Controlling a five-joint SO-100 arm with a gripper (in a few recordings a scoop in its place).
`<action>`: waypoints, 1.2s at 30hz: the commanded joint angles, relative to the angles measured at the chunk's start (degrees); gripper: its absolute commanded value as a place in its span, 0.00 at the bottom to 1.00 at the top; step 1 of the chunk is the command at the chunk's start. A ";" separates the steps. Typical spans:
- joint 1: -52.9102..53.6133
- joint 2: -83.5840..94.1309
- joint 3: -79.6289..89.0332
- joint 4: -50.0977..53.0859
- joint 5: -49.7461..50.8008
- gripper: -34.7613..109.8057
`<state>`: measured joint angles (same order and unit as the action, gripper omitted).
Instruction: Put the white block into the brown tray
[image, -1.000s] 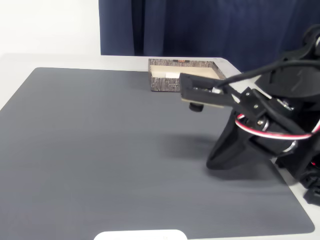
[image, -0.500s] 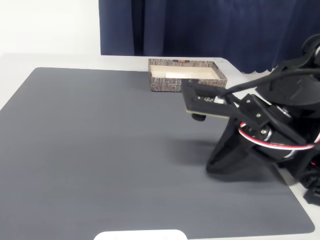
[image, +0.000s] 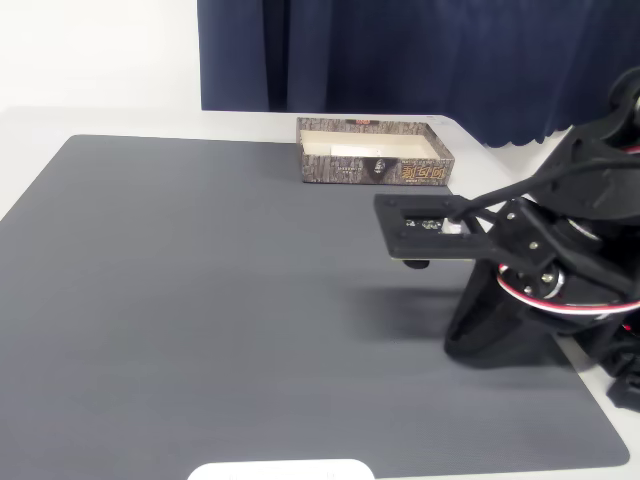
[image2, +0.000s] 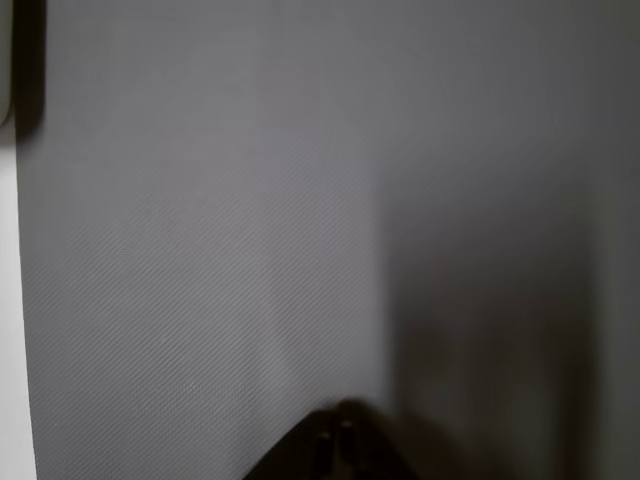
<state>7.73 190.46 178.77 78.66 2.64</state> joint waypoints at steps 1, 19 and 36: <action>-0.35 -0.62 -0.35 0.70 -2.20 0.25; -0.35 -0.62 -0.35 0.79 -3.25 0.25; -0.35 -0.62 -0.35 0.79 -3.25 0.25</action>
<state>7.73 190.46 178.77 79.10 -0.53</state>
